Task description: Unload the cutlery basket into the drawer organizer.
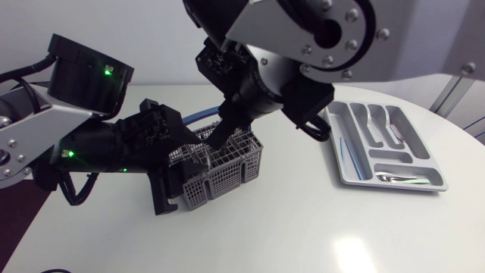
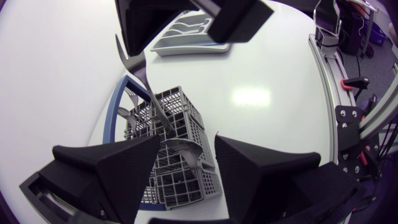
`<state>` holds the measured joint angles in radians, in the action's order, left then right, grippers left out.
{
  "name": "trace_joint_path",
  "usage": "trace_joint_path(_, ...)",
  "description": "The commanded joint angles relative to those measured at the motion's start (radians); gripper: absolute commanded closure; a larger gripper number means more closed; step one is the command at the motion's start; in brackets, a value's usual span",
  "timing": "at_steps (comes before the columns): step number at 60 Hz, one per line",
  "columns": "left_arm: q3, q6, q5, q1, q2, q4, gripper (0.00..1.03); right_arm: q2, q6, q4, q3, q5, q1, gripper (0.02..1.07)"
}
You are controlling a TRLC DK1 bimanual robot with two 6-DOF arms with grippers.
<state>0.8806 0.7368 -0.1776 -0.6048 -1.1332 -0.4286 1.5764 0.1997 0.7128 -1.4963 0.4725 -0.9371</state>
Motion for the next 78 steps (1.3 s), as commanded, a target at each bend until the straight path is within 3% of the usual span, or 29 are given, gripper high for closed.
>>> trace_joint_path(1, -0.019, -0.005, 0.004, 0.002, 0.001, 0.004, 0.29, -0.047, 0.037, -0.015, 0.03, 0.015, -0.019, 0.96)
trace_joint_path(31, 0.044, -0.016, -0.031, -0.036, 0.012, -0.004, 0.22, -0.371, 0.162, -0.188, 0.22, -0.032, -0.039, 0.96)
trace_joint_path(49, 0.173, -0.125, -0.321, -0.035, -0.062, -0.062, 0.14, -0.584, 0.153, -0.3, 0.384, -0.127, -0.028, 0.96)
trace_joint_path(78, 0.238, -0.228, -0.527, -0.012, -0.211, -0.044, 0.14, -0.627, 0.119, -0.345, 0.427, -0.167, -0.019, 0.97)
